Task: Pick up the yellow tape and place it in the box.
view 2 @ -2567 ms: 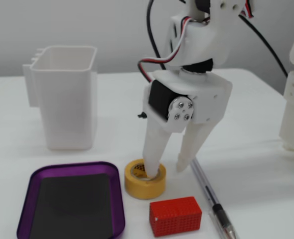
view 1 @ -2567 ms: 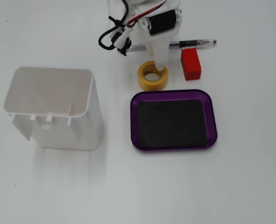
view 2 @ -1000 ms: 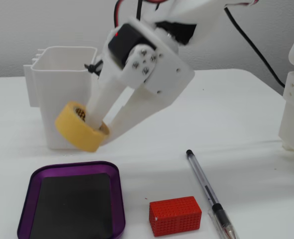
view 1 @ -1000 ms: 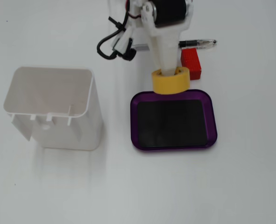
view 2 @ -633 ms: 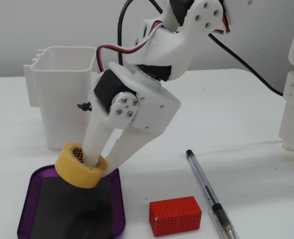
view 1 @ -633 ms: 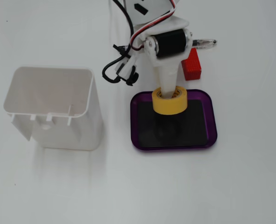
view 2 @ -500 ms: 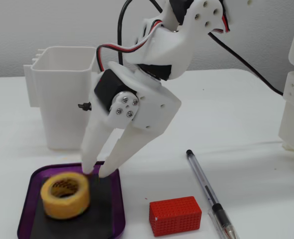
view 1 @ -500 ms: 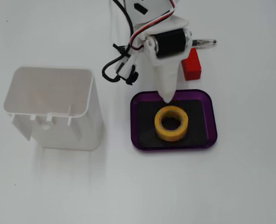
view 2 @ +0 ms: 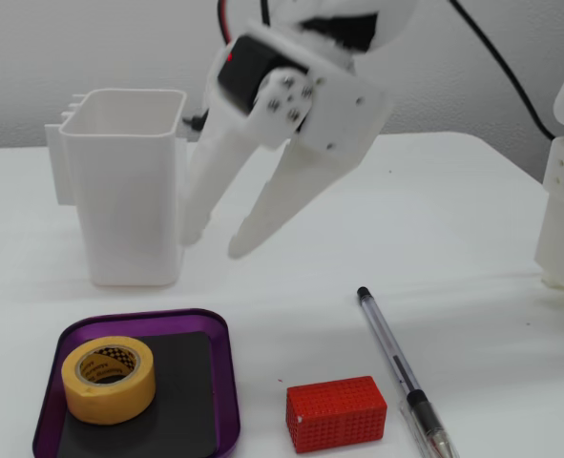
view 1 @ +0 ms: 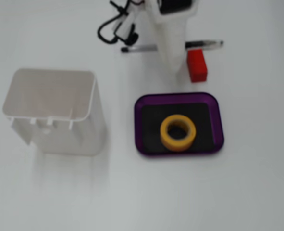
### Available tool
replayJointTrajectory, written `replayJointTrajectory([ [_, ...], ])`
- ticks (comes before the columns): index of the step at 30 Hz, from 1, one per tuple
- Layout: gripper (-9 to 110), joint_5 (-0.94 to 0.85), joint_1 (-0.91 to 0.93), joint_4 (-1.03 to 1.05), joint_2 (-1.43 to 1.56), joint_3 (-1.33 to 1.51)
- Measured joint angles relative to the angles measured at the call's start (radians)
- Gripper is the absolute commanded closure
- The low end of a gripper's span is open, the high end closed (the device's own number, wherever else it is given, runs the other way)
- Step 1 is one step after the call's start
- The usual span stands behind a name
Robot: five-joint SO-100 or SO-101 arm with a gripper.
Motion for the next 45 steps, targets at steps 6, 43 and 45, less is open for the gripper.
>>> replayJointTrajectory([
  [6,92,0.064,0.017,0.173,0.377,0.041],
  [43,102,0.353,0.038,0.179,1.368,1.18],
  [45,102,0.353,0.038,0.179,1.368,1.2],
])
